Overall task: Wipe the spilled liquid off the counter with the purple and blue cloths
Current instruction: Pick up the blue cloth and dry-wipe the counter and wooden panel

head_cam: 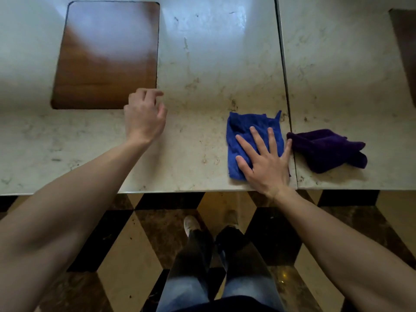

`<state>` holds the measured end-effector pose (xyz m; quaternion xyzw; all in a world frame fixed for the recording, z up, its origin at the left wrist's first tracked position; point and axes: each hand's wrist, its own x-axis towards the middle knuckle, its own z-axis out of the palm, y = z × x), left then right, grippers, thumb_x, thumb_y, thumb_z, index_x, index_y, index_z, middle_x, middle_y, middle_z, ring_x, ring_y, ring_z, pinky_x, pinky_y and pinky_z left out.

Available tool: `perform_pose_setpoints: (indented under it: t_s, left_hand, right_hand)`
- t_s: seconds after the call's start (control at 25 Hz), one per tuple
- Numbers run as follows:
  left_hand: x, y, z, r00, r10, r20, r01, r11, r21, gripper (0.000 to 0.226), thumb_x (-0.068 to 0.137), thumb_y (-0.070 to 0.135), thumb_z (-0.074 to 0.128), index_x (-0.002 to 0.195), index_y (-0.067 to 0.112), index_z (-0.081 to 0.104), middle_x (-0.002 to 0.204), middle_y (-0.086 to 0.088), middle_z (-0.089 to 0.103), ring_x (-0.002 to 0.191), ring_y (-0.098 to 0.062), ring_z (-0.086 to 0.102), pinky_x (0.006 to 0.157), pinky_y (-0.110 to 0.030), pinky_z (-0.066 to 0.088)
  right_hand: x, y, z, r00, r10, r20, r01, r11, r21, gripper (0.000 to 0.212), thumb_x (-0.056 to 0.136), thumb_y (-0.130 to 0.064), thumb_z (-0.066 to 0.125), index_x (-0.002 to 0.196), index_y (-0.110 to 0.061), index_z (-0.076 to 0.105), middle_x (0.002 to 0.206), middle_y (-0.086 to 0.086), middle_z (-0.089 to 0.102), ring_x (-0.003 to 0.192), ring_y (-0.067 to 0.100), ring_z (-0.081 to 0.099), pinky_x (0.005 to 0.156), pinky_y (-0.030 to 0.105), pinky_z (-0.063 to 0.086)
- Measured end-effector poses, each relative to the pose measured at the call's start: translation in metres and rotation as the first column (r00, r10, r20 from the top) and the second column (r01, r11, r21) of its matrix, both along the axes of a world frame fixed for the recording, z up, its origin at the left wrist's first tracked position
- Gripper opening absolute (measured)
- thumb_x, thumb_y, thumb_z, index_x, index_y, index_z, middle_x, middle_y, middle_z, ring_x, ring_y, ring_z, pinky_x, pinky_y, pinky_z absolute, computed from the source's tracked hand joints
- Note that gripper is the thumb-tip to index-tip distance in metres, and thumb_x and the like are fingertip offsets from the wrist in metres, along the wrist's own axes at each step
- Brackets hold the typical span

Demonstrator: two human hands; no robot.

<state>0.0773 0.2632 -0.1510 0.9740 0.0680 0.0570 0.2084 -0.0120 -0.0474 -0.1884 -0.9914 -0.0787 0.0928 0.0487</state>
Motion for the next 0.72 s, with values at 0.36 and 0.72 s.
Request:
perform_pose_setpoints:
  t_s: [0.36,0.72]
  left_hand:
    - [0.086,0.051,-0.028,0.941,-0.224,-0.254,0.277,0.940,0.197,0.062,0.088,0.067,0.033,0.143,0.038,0.039,0.161,-0.001,0.020,0.150,-0.032,0.006,0.117,-0.064,0.010]
    - [0.121,0.061,-0.044,0.930,-0.291,-0.224,0.345,0.901,0.263,0.071,0.089,0.075,0.033,0.149,0.037,0.040,0.164,-0.002,0.023,0.151,-0.037,0.018,0.107,-0.081,0.011]
  right_hand:
    - [0.090,0.040,-0.005,0.962,-0.272,-0.028,0.274,0.960,0.062,0.065,0.089,-0.070,0.007,0.152,-0.054,0.005,0.166,-0.012,-0.004,0.150,0.022,-0.019,0.115,0.066,-0.010]
    - [0.291,0.039,-0.008,0.943,-0.312,0.118,0.306,0.950,0.063,0.058,0.094,-0.065,0.032,0.150,-0.052,0.025,0.166,-0.004,0.017,0.152,0.037,0.004,0.115,0.069,0.000]
